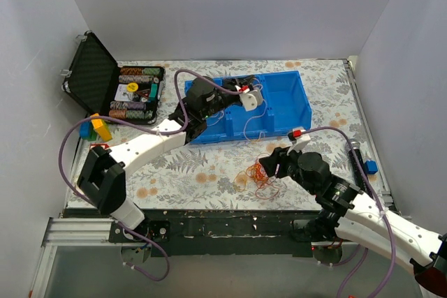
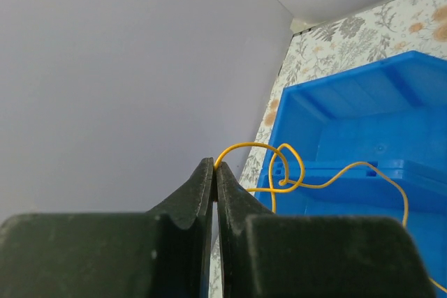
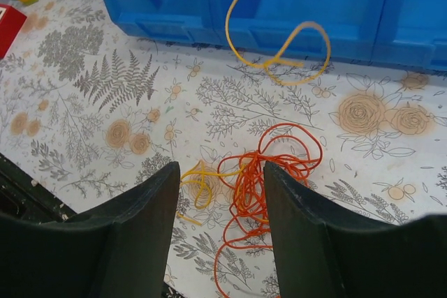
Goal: Untangle the cables
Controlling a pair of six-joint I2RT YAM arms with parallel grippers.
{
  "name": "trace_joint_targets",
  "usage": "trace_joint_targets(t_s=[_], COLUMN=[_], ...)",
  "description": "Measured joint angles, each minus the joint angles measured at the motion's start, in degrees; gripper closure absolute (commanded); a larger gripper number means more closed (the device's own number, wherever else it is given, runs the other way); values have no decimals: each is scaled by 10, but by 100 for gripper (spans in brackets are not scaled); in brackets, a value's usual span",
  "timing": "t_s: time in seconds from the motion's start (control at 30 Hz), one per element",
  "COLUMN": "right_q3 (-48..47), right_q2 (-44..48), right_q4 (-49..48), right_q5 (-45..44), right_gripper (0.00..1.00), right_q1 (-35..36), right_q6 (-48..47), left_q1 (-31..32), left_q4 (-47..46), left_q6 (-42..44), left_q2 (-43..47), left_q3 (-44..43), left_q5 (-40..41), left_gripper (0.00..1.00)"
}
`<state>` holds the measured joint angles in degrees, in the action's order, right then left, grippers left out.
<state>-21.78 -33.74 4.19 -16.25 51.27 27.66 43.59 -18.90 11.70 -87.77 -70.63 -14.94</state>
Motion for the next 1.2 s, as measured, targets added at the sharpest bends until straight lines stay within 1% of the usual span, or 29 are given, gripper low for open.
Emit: trace_joint_targets(t_s=[0.17,0.3,0.47,0.6,0.73,0.97,1.0,1.03,1.07,1.13,1.17,1.2], right_q3=[-22,-30,-30,-30,-30,-30,-30,-30,-30,-30,-30,-30], right_q2=[23,31,24,13,6,2,2,2,1,1,1,0], right_q4=[32,36,39,39,39,39,39,39,39,39,39,39], right_q5=[-34,-53,-64,-70,-77,-96,-98,-100,-102,-105,-106,-107], right_gripper=[38,38,38,38,38,38,38,38,38,38,38,38], right_q1=[0,0,-2,-2,-2,-2,-2,-2,-2,-2,-2,-2], right_q6=[5,7,7,9,9,9,9,9,9,9,9,9], left_q1=[-9,-22,-36,-38,-38,-38,-38,-38,-38,-38,-38,-38], left_q4=[-57,-111,-134,-156,-160,-134,-129,-124,-115,-101,-91,-83], left_q6=[-13,-26,-49,-68,-75,-77,-78,-78,-78,-78,-80,-81], left_q2=[-47,-86,-103,-102,-100,-107,-110,-114,-120,-129,-136,-141], left_q3=[-1,-31,-82,-103,-93,-20,-13,-9,-7,-7,-8,-10], left_q5=[41,87,104,107,107,113,115,118,122,126,128,130], left_gripper=[100,100,100,100,100,100,95,81,72,62,53,39])
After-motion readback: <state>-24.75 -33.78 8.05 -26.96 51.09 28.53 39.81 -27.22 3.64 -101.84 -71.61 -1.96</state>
